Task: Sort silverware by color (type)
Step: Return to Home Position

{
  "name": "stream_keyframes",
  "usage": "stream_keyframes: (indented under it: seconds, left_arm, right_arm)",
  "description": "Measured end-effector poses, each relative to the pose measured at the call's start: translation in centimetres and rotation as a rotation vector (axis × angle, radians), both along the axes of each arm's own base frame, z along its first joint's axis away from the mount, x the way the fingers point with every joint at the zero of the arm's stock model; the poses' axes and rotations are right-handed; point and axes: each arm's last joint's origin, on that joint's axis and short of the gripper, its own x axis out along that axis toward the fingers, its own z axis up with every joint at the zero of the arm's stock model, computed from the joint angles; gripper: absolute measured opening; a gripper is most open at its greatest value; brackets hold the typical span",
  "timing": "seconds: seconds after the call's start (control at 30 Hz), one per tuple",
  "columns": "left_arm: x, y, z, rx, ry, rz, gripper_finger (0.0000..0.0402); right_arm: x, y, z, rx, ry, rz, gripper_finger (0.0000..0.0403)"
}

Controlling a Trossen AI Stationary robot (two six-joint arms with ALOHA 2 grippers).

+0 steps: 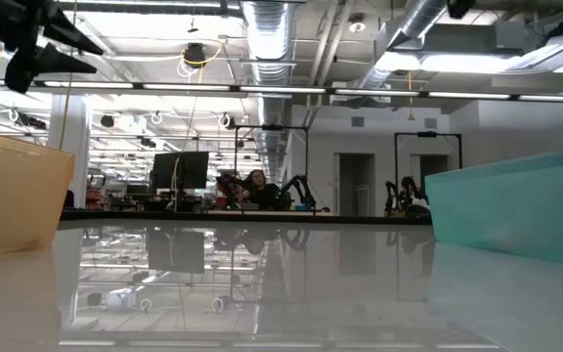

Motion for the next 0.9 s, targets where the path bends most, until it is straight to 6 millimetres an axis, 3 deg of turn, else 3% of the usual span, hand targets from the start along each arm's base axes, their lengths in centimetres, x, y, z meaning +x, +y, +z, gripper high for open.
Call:
stream_keyframes:
  seconds: [0.13,0.47,0.63,0.77,0.9]
  left_arm:
    - [-0.6,0.0,-1.2,0.018,-0.064,-0.067,0.0151]
    - [1.7,-0.9,-2.9,0.130,-0.046,-0.255,0.0151]
    - [3.0,-1.8,-4.0,0.209,-0.100,-0.464,0.0151]
    - [3.8,-2.1,-5.2,0.245,-0.115,-0.514,0.0151]
    - [4.5,-2.5,-6.4,0.303,-0.137,-0.595,0.0151]
  right_arm:
    - [-0.2,-1.1,-1.8,0.043,-0.028,-0.001,0.0171]
    - [-0.1,-2.8,-6.3,0.099,-0.024,-0.030,0.0171]
    - [-0.3,-2.7,-9.9,0.141,-0.098,-0.002,0.0171]
    - [-1.1,-2.3,-12.9,0.166,-0.183,0.015,0.0171]
    - [-1.7,-2.0,-14.1,0.155,-0.219,0.028,0.0171]
